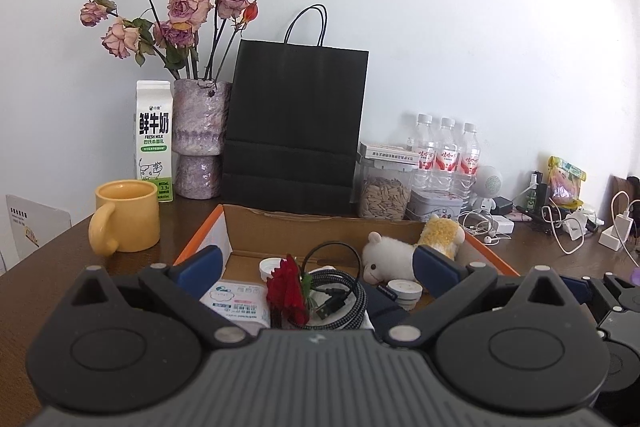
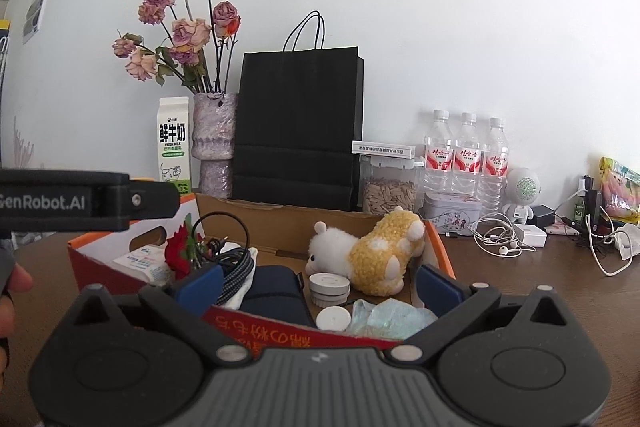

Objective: Organize objects
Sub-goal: 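Withdraw both tools from the box toward the purple pouch, then grasp the small wooden block on the pouch with the left tool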

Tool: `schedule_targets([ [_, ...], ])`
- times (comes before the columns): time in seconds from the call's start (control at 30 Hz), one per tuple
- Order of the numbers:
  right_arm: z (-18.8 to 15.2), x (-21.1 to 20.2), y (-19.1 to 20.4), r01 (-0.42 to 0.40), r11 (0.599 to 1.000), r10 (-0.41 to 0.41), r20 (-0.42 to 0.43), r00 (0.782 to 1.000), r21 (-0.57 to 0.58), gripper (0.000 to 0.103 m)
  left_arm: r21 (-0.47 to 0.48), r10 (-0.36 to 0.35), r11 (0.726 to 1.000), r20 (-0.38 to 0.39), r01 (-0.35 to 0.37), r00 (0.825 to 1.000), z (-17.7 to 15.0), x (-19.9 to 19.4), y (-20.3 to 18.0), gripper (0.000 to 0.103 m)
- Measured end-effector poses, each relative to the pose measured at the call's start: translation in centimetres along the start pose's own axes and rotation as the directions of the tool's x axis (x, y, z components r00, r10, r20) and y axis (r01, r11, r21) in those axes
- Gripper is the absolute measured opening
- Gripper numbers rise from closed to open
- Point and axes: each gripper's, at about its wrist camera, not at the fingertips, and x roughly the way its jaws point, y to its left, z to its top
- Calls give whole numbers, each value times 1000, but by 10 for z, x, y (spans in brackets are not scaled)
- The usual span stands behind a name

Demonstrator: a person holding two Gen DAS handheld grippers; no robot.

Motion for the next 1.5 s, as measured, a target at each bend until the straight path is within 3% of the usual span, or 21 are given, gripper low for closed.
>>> schedule_targets([
  [0.37,-15,-33,-2,-25,1000,25,-62,998,16,103,-13,-39,999,-73,38,997,-5,-33,6,103],
  [0.63,-23,-43,-3,-29,999,32,-120,992,21,103,15,-18,1000,-143,21,990,-13,-50,12,103],
  [1.17,-39,-65,4,-40,999,39,-221,975,-2,103,150,-14,987,-308,63,951,-50,-71,5,103],
  [1.4,-43,-73,-1,-30,999,33,-239,971,17,103,201,-49,972,-334,122,941,-65,-70,-9,83],
  [1.5,-44,-75,-2,-30,999,34,-243,969,22,103,211,-68,967,-333,145,940,-68,-67,-14,82],
])
